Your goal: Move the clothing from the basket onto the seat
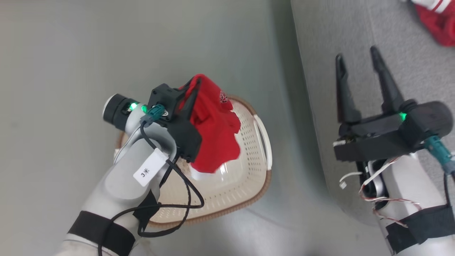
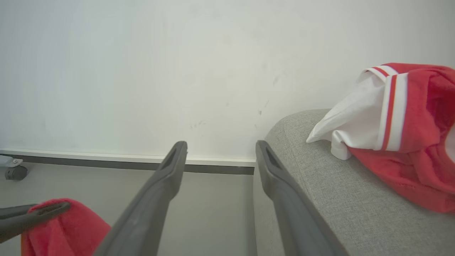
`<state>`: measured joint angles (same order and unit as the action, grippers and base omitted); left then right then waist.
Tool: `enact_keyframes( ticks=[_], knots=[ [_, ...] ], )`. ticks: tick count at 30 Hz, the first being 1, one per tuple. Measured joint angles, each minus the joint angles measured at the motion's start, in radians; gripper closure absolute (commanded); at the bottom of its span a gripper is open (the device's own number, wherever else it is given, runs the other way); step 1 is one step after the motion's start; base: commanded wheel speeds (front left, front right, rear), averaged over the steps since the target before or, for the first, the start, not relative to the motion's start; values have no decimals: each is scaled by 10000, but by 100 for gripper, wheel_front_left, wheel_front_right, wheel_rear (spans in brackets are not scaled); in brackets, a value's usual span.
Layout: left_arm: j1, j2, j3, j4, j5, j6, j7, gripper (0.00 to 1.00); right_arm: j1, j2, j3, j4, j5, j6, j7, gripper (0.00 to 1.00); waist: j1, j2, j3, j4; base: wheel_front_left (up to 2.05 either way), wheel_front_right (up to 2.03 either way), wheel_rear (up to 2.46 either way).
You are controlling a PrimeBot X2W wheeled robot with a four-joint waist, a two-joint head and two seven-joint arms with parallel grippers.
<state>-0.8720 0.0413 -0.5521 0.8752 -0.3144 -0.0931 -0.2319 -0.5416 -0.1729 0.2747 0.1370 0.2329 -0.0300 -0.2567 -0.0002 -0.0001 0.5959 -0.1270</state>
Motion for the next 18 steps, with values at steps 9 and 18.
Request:
enact_keyframes(
  ticks=[9,18],
  knots=[
    [-30,-13,-487,-738,-497,-42,-82,100,390,48,75,715,0,284,0,0,0,0,-1343,291,0,0,0],
    [-73,-23,-677,-1064,-1106,-42,-121,100,519,82,374,1471,0,660,0,0,1,0,-2705,482,0,0,0]
  ],
)
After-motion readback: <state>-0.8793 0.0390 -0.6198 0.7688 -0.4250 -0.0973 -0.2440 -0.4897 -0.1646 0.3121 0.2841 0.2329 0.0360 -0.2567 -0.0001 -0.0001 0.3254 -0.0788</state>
